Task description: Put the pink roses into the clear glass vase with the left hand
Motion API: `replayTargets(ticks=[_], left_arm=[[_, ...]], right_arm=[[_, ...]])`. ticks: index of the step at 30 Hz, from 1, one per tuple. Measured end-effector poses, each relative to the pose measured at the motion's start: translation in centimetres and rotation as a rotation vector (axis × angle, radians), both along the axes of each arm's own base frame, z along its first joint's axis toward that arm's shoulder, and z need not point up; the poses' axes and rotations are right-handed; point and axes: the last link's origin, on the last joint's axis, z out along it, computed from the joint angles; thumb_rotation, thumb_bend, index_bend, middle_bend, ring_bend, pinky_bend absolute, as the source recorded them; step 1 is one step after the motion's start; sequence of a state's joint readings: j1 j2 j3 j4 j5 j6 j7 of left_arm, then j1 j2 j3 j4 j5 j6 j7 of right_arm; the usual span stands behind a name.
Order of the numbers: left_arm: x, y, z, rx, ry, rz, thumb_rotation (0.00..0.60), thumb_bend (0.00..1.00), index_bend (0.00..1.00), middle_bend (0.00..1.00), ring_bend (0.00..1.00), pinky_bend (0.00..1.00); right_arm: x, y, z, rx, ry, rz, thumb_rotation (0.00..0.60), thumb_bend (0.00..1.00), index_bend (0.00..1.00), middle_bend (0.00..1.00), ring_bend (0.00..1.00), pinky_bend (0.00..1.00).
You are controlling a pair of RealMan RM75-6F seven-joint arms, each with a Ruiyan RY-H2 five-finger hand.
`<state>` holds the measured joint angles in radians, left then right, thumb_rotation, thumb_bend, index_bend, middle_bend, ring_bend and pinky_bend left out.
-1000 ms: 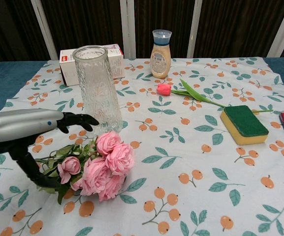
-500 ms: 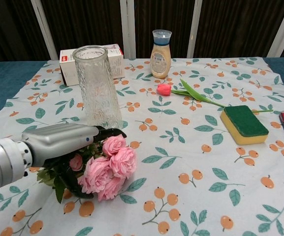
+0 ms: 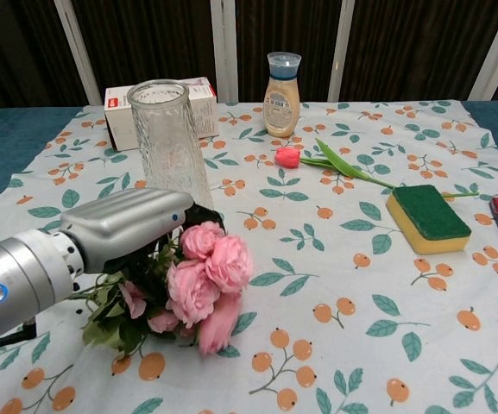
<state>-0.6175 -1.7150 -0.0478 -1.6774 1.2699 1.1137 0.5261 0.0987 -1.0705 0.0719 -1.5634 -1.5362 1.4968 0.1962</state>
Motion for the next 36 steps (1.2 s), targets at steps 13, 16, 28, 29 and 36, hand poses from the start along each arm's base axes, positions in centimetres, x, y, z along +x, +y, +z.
replayTargets(ticks=[13, 16, 28, 29, 36], left_arm=[[3.2, -0.2, 4.8, 0.008, -0.291, -0.051, 0.6, 0.31, 0.46, 0.53, 0.4, 0.49], [4.4, -0.1, 6.7, 0.025, -0.345, -0.067, 0.6, 0.31, 0.46, 0.53, 0.4, 0.49], [10.8, 2.0, 15.7, 0.144, -0.57, -0.108, 0.6, 0.31, 0.46, 0.52, 0.4, 0.49], [11.3, 2.2, 16.4, 0.153, -0.59, -0.107, 0.6, 0.31, 0.46, 0.52, 0.4, 0.48], [13.8, 3.7, 20.3, 0.188, -0.703, -0.103, 0.6, 0.31, 0.47, 0.53, 0.4, 0.47]], right_arm=[[-0.1, -0.1, -0.3, 0.014, 0.008, -0.01, 0.6, 0.3, 0.12, 0.04, 0.07, 0.14], [-0.1, -0.2, -0.5, 0.017, 0.015, -0.012, 0.6, 0.3, 0.12, 0.04, 0.07, 0.14], [-0.1, -0.3, -0.9, 0.017, 0.028, -0.017, 0.6, 0.3, 0.12, 0.04, 0.07, 0.14], [0.0, -0.3, -1.0, 0.021, 0.032, -0.017, 0.6, 0.3, 0.12, 0.04, 0.07, 0.14], [0.1, -0.4, -1.7, 0.038, 0.053, -0.019, 0.6, 0.3, 0.12, 0.04, 0.07, 0.14]])
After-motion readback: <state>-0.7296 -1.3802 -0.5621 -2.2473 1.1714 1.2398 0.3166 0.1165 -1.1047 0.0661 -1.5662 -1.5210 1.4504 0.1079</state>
